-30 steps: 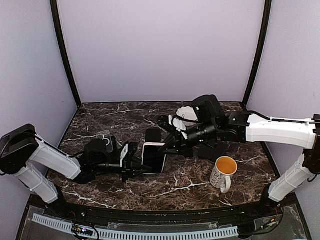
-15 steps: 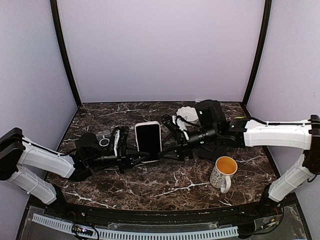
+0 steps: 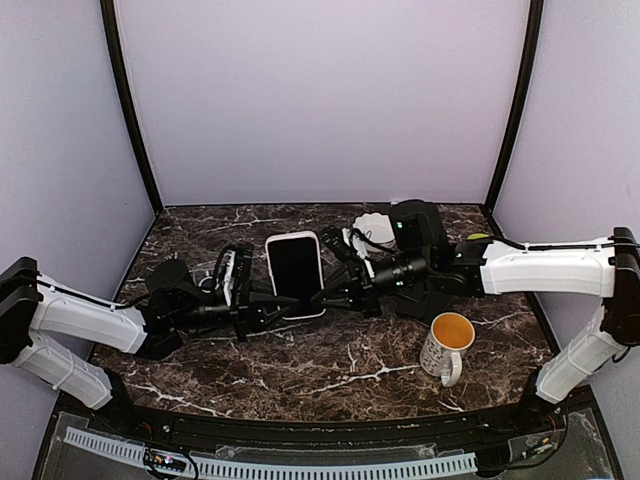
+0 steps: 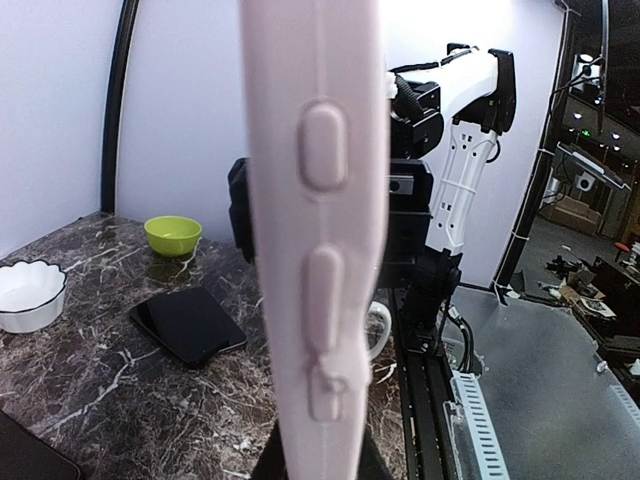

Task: Put the phone into the phone case
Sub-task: Press the bottom right corner of the phone case.

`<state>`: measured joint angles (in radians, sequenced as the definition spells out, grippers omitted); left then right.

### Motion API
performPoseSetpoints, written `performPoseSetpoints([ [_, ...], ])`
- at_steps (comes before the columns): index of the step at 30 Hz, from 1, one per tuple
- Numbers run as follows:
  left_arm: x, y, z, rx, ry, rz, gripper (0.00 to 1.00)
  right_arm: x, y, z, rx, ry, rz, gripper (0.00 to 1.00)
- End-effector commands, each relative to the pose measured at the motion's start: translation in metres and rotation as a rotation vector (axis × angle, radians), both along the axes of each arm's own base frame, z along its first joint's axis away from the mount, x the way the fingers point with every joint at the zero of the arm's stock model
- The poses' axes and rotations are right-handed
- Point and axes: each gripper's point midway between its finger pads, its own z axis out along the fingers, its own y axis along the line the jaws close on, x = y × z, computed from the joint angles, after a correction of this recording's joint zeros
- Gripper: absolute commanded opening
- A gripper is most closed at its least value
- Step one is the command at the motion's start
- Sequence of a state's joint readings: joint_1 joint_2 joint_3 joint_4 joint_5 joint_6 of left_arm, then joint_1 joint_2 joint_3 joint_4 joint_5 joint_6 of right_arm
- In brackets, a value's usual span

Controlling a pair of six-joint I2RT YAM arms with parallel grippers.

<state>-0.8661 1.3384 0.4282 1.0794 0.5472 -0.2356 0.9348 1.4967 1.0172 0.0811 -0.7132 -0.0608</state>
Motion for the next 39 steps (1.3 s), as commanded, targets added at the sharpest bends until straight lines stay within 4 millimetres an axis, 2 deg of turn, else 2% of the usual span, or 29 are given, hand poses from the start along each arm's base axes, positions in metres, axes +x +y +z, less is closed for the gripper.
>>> performPoseSetpoints([
  [1,-0.005,0.005,0.059,-0.146,-0.132,-0.007,0.0,0.0,0.002,0.012,0.03,-0.02,0.018,0.0],
  [3,-0.006,0.006,0.06,-0.154,-0.133,-0.005,0.0,0.002,0.001,0.016,0.036,-0.037,0.007,0.0],
  [4,-0.006,0.007,0.063,-0.161,-0.135,-0.003,0.0,0.004,0.0,0.015,0.033,-0.044,-0.006,0.07],
  [6,-0.008,0.008,0.068,-0.176,-0.142,-0.007,0.0,0.004,-0.001,0.011,0.021,-0.047,-0.014,0.44],
  [8,-0.009,0.008,0.071,-0.181,-0.15,-0.016,0.0,0.005,-0.001,0.005,0.001,-0.039,-0.015,0.5],
  [10,-0.008,0.007,0.07,-0.176,-0.147,-0.016,0.0,0.003,-0.001,0.003,-0.002,-0.026,-0.005,0.44],
  [13,-0.008,0.007,0.069,-0.175,-0.144,-0.016,0.0,0.001,0.0,0.007,0.013,-0.015,0.004,0.2],
  [15,-0.008,0.007,0.068,-0.171,-0.142,-0.014,0.0,0.002,-0.001,0.01,0.022,-0.031,-0.002,0.01],
  [17,-0.008,0.007,0.067,-0.169,-0.139,-0.015,0.0,0.004,-0.002,0.014,0.031,-0.046,-0.014,0.0],
  [18,-0.008,0.007,0.066,-0.163,-0.137,-0.017,0.0,0.005,-0.003,0.015,0.031,-0.053,-0.021,0.07],
  [19,-0.008,0.007,0.065,-0.161,-0.137,-0.016,0.0,0.006,-0.004,0.018,0.031,-0.06,-0.03,0.26],
  [20,-0.008,0.006,0.063,-0.151,-0.135,-0.017,0.0,0.008,-0.005,0.021,0.033,-0.067,-0.037,0.39],
  [21,-0.008,0.006,0.061,-0.145,-0.134,-0.017,0.0,0.008,-0.005,0.025,0.038,-0.075,-0.038,0.46],
  [23,-0.009,0.005,0.057,-0.127,-0.131,-0.021,0.0,0.01,-0.004,0.039,0.055,-0.086,-0.038,0.51],
  [25,-0.01,0.004,0.054,-0.116,-0.137,-0.03,0.0,0.008,0.0,0.053,0.079,-0.083,-0.012,0.49],
  [27,-0.01,0.004,0.052,-0.107,-0.138,-0.034,0.0,0.006,0.002,0.061,0.092,-0.075,0.011,0.42],
  [33,-0.011,0.002,0.047,-0.089,-0.126,-0.043,0.0,0.01,0.004,0.076,0.143,-0.063,-0.024,0.26],
  [35,-0.011,0.002,0.044,-0.082,-0.121,-0.044,0.0,0.011,0.005,0.078,0.151,-0.06,-0.03,0.16],
  [37,-0.011,0.001,0.043,-0.077,-0.117,-0.046,0.0,0.014,0.006,0.077,0.145,-0.033,-0.05,0.0],
  [39,-0.01,0.001,0.042,-0.074,-0.113,-0.044,0.0,0.019,0.005,0.076,0.138,-0.025,-0.074,0.0],
])
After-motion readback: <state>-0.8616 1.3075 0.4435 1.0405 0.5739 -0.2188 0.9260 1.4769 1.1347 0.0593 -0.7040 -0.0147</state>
